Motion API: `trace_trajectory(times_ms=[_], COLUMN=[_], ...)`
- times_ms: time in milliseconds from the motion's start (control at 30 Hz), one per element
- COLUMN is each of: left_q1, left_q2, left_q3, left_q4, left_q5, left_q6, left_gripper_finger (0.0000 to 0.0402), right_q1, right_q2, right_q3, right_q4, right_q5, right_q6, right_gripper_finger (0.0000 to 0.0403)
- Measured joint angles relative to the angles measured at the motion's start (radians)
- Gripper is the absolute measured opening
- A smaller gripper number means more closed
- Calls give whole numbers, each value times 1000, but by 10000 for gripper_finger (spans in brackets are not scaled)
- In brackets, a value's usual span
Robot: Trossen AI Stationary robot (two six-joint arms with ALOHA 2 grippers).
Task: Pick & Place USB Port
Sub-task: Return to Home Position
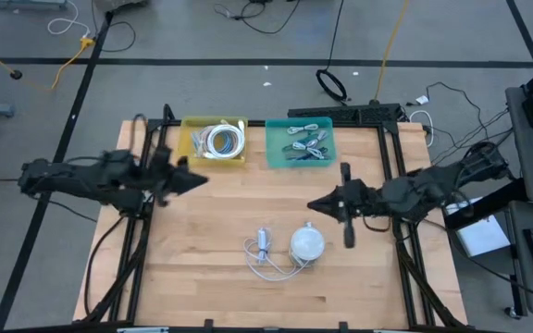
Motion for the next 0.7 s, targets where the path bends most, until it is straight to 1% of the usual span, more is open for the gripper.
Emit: trace_trajectory(times_ms=[67,133,200,267,300,367,500,600,700], left_q1=[-53,-105,-150,-182,-194,-212,-237,-250,-258], left_q2=[-73,-124,-158,-186,-203,-241,-318,-379,-462], left_q3=[0,0,-2,-2,-2,-2,-2,-22,-92], left_q4=[-122,-273,-414,-484,-502,-522,-558,-582,-587], left_q5=[-19,-67,-125,-177,-193,-220,-272,-300,-327], left_q6=[22,18,-4,-16,-16,-13,-6,-17,-57], left_gripper_finger=[0,0,0,0,0,0,0,0,0], right_q1=[-8,-14,-27,-38,-44,-50,-49,-47,-47], right_q2=[-8,-45,-115,-230,-302,-457,-725,-849,-926], right_q3=[58,61,2,-111,-178,-317,-568,-723,-835], right_q4=[-166,-323,-415,-435,-411,-288,-41,54,129], right_q5=[-26,-25,11,51,55,57,7,-6,-34], right_q6=[-34,-38,-7,61,94,139,193,223,250], right_gripper_finger=[0,0,0,0,0,0,0,0,0])
